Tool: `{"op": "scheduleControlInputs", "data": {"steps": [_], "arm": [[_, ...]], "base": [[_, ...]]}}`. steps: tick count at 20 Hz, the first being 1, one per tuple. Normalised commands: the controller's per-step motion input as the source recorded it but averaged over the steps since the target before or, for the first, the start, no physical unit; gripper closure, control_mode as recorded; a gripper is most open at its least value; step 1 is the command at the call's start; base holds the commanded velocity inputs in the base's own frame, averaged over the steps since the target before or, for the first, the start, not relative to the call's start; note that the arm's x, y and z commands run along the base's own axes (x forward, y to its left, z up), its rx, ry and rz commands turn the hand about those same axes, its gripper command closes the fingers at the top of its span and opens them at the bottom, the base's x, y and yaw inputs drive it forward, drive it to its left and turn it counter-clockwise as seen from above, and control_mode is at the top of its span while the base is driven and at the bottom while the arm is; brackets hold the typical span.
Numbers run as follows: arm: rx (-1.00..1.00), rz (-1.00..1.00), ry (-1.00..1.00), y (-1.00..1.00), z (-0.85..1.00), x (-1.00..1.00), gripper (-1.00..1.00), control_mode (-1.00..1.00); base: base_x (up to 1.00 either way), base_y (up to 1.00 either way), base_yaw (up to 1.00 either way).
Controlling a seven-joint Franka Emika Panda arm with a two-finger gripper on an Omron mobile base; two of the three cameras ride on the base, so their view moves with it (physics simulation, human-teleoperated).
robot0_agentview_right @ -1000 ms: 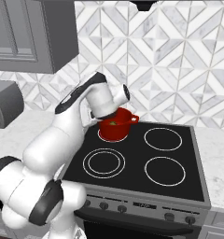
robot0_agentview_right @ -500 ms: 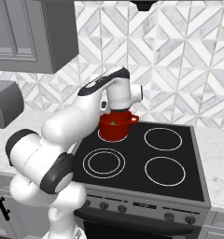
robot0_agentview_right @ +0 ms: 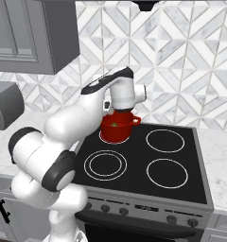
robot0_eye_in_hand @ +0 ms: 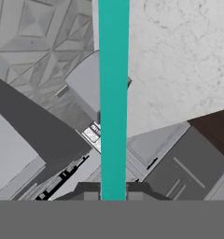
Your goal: Put the lime and onion in the pot. Retrieve the spatula and lightly stir the vegetables in the pot.
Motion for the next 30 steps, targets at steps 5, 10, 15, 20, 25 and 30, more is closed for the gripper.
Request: {"op": "scheduleControlInputs", "data": {"steps": [5, 10, 15, 20, 25, 30], "arm": [[0.06, -0.05, 0.00, 0.00, 0.00, 0.11, 1.00, -1.00], [0.08, -0.19, 0.02, 0.00, 0.00, 0.04, 1.00, -1.00], [0.06, -0.25, 0.01, 0.00, 0.02, 0.00, 1.00, -1.00], [0.12, -0.30, 0.00, 0.02, 0.00, 0.09, 1.00, -1.00], [0.17, -0.36, 0.00, 0.07, 0.00, 0.24, 1.00, -1.00], [0.20, -0.29, -0.06, 0.07, 0.04, 0.29, 1.00, -1.00]], "base": [[0.00, 0.00, 0.00], [0.00, 0.00, 0.00], [0.00, 0.00, 0.00], [0.00, 0.00, 0.00], [0.00, 0.00, 0.00], [0.00, 0.00, 0.00]]}}
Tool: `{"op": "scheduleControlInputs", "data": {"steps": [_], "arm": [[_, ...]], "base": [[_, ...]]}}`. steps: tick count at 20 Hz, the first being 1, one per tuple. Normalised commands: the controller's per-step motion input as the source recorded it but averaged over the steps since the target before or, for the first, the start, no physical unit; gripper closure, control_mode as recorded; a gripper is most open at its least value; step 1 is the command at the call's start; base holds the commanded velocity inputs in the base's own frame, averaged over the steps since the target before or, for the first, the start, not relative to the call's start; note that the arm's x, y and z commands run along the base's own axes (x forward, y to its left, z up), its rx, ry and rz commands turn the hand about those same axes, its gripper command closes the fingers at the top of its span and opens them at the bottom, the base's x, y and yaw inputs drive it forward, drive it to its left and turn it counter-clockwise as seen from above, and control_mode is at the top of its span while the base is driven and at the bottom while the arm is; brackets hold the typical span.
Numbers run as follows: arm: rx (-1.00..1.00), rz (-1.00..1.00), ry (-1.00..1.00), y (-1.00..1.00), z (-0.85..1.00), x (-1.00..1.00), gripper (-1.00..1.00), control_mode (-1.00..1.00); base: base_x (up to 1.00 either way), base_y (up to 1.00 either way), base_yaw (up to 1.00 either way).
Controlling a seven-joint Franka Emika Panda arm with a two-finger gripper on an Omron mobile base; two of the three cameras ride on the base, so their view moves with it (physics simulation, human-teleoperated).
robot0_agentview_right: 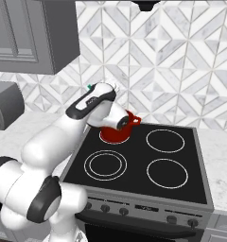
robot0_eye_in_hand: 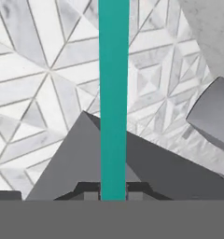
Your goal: Put the lime and onion in the pot. Retrieve the spatula and lightly stir the vegetables in the pot.
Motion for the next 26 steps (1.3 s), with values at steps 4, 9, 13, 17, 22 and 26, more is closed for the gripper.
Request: {"op": "scheduleControlInputs", "data": {"steps": [4, 9, 13, 17, 22, 26], "arm": [[0.25, -0.18, -0.06, 0.03, 0.08, 0.26, 1.00, -1.00], [0.28, -0.14, -0.10, 0.00, 0.10, 0.17, 1.00, -1.00], [0.26, -0.05, 0.03, -0.14, 0.05, 0.09, 1.00, -1.00], [0.21, 0.00, 0.01, -0.31, 0.00, 0.00, 1.00, -1.00], [0.13, 0.00, 0.00, -0.34, 0.00, 0.00, 1.00, -1.00], [0.04, -0.03, 0.15, -0.32, 0.00, 0.04, 1.00, -1.00]], "base": [[0.00, 0.00, 0.00], [0.00, 0.00, 0.00], [0.00, 0.00, 0.00], [0.00, 0.00, 0.00], [0.00, 0.00, 0.00], [0.00, 0.00, 0.00]]}}
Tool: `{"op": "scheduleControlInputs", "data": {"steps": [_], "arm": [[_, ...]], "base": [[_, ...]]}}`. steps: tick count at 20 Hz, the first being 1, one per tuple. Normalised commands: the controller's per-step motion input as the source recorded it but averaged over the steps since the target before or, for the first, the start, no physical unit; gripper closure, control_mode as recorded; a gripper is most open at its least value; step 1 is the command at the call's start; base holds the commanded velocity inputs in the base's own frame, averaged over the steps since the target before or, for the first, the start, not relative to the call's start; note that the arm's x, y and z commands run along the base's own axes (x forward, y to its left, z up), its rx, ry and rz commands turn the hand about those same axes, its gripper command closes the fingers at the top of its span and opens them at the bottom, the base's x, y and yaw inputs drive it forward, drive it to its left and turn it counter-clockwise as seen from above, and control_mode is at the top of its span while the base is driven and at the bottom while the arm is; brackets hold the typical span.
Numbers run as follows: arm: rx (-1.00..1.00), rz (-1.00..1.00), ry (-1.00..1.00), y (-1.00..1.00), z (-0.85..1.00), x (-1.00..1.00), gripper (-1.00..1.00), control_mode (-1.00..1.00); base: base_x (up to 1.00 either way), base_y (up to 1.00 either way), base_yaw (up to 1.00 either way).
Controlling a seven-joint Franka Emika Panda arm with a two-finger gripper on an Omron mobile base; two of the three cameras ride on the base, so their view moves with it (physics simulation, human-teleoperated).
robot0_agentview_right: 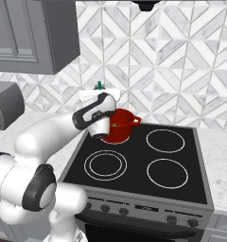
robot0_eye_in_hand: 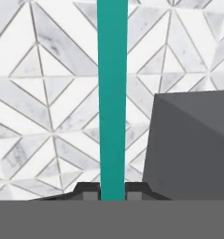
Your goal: Put the lime and onion in the pot. Retrieve the spatula and lightly stir the vegetables in the pot.
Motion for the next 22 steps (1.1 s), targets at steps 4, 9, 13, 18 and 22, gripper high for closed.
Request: {"op": "scheduleControlInputs", "data": {"steps": [4, 9, 13, 18, 22], "arm": [[0.00, 0.00, 0.03, -0.30, 0.00, 0.05, 1.00, -1.00], [0.01, 0.00, 0.02, -0.15, -0.06, 0.27, 1.00, -1.00], [0.00, 0.00, 0.03, -0.02, -0.40, 0.21, 1.00, -1.00], [0.02, 0.00, 0.00, -0.10, -0.25, 0.28, 1.00, -1.00], [0.03, 0.00, 0.00, -0.12, -0.23, 0.32, 1.00, -1.00]], "base": [[0.00, 0.00, 0.00], [0.00, 0.00, 0.00], [0.00, 0.00, 0.00], [0.00, 0.00, 0.00], [0.00, 0.00, 0.00]]}}
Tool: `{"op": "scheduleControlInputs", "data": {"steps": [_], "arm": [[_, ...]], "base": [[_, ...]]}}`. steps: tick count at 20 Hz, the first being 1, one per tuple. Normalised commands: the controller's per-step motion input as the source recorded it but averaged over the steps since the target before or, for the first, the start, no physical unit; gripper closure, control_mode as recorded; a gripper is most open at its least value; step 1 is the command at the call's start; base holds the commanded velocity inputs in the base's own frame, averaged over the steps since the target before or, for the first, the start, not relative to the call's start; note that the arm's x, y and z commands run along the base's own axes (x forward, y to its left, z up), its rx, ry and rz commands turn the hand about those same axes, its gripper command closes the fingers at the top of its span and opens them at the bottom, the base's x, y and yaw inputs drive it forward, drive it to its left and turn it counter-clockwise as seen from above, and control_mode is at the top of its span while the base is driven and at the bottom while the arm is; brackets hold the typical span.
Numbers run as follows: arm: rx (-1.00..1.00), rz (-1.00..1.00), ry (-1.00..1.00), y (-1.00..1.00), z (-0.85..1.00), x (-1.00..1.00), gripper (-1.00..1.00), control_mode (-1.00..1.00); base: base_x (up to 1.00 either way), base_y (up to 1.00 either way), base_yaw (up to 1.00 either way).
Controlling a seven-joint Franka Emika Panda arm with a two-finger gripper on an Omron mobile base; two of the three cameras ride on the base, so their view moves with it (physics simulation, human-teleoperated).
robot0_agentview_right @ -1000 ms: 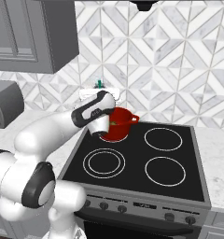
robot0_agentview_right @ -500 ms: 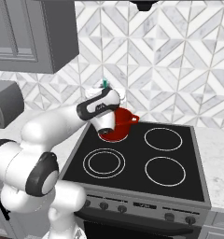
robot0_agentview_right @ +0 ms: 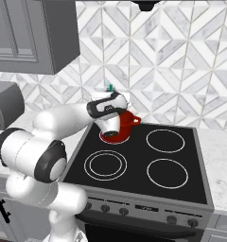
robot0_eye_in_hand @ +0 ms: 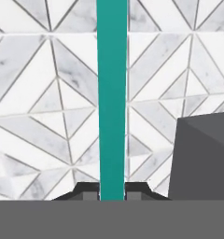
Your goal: Put the lime and onion in the pot. Retrieve the spatula and lightly stir the vegetables in the pot.
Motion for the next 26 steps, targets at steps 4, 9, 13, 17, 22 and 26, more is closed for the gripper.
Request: {"op": "scheduleControlInputs", "data": {"steps": [4, 9, 13, 17, 22, 26], "arm": [[0.02, 0.00, 0.00, -0.11, -0.23, 0.34, 1.00, -1.00], [0.00, 0.00, 0.03, -0.03, -0.29, 0.35, 1.00, -1.00], [0.00, 0.00, 0.04, 0.00, -0.33, 0.36, 1.00, -1.00], [0.00, 0.00, 0.03, -0.02, -0.21, 0.30, 1.00, -1.00], [0.00, 0.00, 0.06, -0.08, -0.14, 0.22, 1.00, -1.00], [0.03, -0.01, 0.18, -0.02, -0.20, 0.01, 1.00, -1.00]], "base": [[0.00, 0.00, 0.00], [0.00, 0.00, 0.00], [0.00, 0.00, 0.00], [0.00, 0.00, 0.00], [0.00, 0.00, 0.00], [0.00, 0.00, 0.00]]}}
